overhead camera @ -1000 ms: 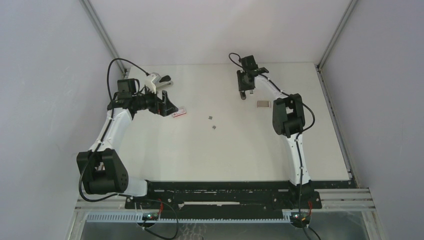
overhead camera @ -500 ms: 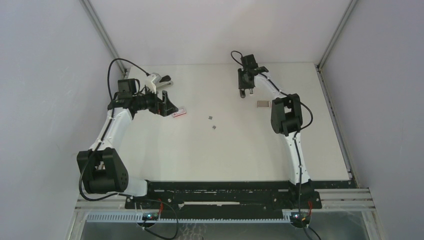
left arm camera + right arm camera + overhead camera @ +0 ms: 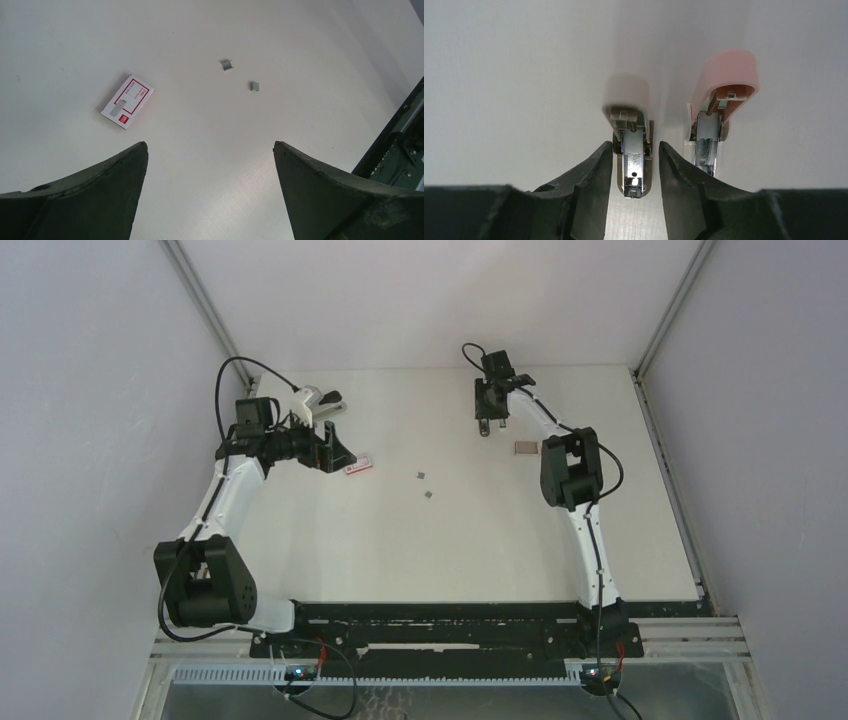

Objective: Unload the staples from the stapler
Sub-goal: Move the stapler to the center of the board.

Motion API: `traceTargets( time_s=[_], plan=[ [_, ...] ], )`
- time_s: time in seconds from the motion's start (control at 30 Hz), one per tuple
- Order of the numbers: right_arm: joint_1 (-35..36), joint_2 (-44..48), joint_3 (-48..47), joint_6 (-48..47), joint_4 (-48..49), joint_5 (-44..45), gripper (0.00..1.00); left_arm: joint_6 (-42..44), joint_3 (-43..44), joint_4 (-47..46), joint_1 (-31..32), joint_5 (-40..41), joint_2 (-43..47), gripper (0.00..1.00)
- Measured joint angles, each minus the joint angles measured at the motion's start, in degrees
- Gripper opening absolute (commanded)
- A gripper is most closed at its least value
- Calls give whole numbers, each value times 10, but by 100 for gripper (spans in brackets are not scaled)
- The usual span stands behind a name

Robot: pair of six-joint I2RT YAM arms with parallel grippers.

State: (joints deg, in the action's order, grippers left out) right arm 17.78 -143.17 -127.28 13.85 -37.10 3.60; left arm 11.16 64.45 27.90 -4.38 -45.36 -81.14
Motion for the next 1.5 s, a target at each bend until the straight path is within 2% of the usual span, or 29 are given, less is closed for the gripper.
traceTargets(
  time_s=[0.5, 0.67, 0.8, 0.87, 0.9, 0.93, 1.07, 1.27, 1.5],
  plan=[
    [12, 9, -17, -2, -7, -1, 54, -1, 0, 0, 0, 12, -3, 100],
    [16, 74, 14, -16, -8, 0, 57, -2, 5, 1, 0, 49, -13, 100],
    [19, 178, 78, -38, 0, -3, 60, 0, 38, 16, 0, 83, -33, 100],
    [21, 230, 118, -50, 10, -2, 63, 0, 70, 24, -1, 100, -48, 100],
    [22, 259, 145, -57, 18, -3, 86, 0, 87, 25, -2, 110, -55, 100],
    [23, 283, 169, -64, 24, -3, 90, 0, 101, 26, -2, 116, -61, 100],
    [34, 373, 276, -101, 45, -12, 92, 5, 172, 35, -5, 140, -103, 100],
    [49, 440, 399, -155, 51, -65, 91, 27, 295, 76, -10, 167, -200, 100],
    [51, 473, 449, -230, 30, -148, 90, 80, 474, 154, -12, 180, -330, 100]
  ],
)
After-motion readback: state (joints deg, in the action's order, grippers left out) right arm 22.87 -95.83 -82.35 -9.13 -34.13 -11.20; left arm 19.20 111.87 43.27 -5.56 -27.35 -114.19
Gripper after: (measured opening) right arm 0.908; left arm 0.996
